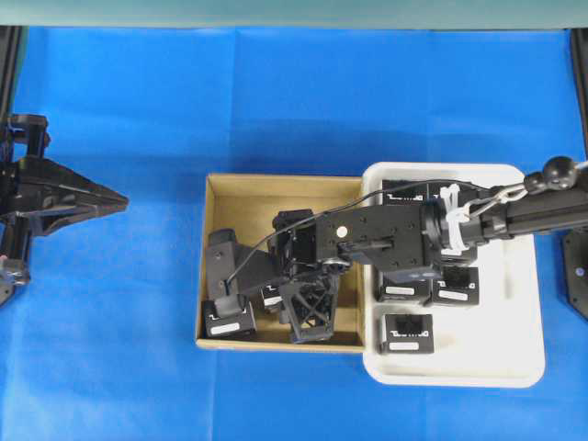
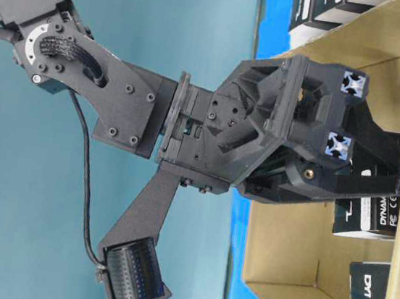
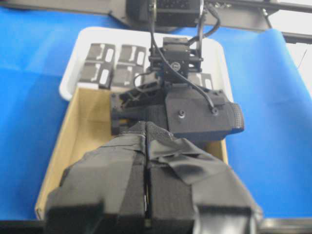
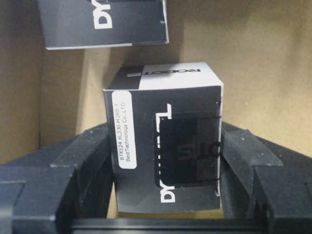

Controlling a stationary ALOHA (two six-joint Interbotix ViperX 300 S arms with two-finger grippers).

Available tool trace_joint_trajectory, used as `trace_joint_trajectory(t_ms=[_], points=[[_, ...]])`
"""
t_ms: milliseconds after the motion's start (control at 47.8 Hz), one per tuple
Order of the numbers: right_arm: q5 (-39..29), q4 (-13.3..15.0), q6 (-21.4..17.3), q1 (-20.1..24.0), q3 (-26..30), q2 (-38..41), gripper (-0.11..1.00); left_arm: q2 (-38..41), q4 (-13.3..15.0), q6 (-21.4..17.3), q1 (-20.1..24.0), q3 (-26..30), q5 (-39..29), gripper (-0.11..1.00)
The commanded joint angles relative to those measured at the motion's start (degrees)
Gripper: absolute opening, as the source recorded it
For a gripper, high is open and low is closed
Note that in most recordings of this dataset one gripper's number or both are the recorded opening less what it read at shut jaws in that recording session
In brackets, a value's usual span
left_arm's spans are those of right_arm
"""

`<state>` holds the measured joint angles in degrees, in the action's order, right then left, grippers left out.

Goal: Pick the box from inside the cardboard box.
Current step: 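Lift the held black box out and carry it to the white tray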

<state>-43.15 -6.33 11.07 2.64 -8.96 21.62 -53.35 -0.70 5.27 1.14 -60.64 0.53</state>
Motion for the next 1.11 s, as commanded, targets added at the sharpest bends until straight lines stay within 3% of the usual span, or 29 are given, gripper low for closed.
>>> trace_joint_trajectory(t_ms=[0,167,418,795,899,1088], points=[[0.0,0.0,-0.3,-0.4,0.7,-1.4,0.61,0.2,-0.2,0.0,-0.1,0.6,0.3,-0.07],[-0.8,0.0,-1.9,-2.2,1.5,-5.8,0.61,0.2,-0.2,0.0,-0.1,0.6,0.3,-0.07],[-8.3,0.1,-4.5,-4.2,3.5,-14.3,0.61,0.2,-0.2,0.0,-0.1,0.6,0.3,-0.07],[-15.5,0.1,-6.1,-1.5,3.1,-24.9,0.61,-0.2,-0.2,-0.1,-1.5,0.5,0.0,-0.07],[-18.0,0.1,-8.8,-0.8,1.5,-27.5,0.61,0.0,-0.2,-0.1,-1.5,0.4,-0.8,-0.07],[-19.6,0.1,-13.6,0.7,-6.6,-34.2,0.61,0.0,-0.2,-0.1,-1.1,0.2,-1.0,-0.07]])
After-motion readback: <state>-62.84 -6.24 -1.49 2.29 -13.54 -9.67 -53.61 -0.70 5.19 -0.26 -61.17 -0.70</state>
